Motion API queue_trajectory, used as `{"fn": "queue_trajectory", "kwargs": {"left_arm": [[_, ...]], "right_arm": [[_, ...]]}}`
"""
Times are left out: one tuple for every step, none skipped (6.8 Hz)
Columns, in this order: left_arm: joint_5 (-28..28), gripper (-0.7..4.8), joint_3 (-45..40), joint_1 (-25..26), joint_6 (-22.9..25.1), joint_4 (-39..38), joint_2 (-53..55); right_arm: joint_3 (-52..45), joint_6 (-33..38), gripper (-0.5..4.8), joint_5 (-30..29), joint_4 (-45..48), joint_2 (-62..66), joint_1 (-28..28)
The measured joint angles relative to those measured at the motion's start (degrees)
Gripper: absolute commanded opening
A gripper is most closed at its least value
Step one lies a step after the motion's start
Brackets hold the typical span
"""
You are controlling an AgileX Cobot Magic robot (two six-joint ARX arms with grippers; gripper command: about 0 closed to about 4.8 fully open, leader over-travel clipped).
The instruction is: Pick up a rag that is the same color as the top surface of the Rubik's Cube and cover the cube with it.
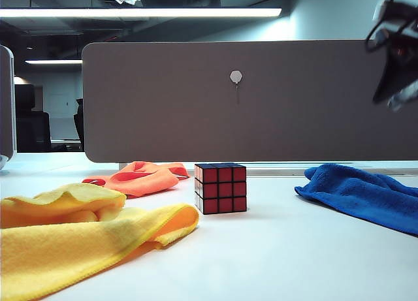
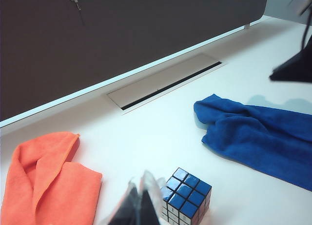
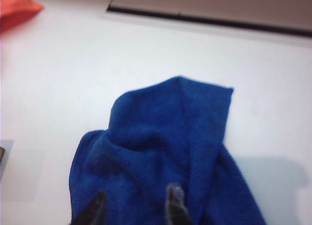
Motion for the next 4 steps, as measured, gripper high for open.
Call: {"fn": "queue_trajectory", "kwargs": {"left_arm": [[0.00, -0.05, 0.00, 0.00, 0.00, 0.00, 0.00], [0.00, -0.05, 0.00, 0.00, 0.00, 0.00, 0.00], [0.00, -0.05, 0.00, 0.00, 0.00, 0.00, 0.00], [0.00, -0.05, 0.00, 0.00, 0.00, 0.00, 0.00]], "right_arm": [[0.02, 0.07, 2.36, -0.50, 1.62, 5.05, 0.02], [0.02, 0.11, 2.50, -0.07, 3.21, 11.63, 0.02], [0.00, 0.07, 2.55, 0.92, 3.30, 13.05, 0.00], [0.00, 0.09, 2.88, 1.16, 3.61, 13.62, 0.00]]}}
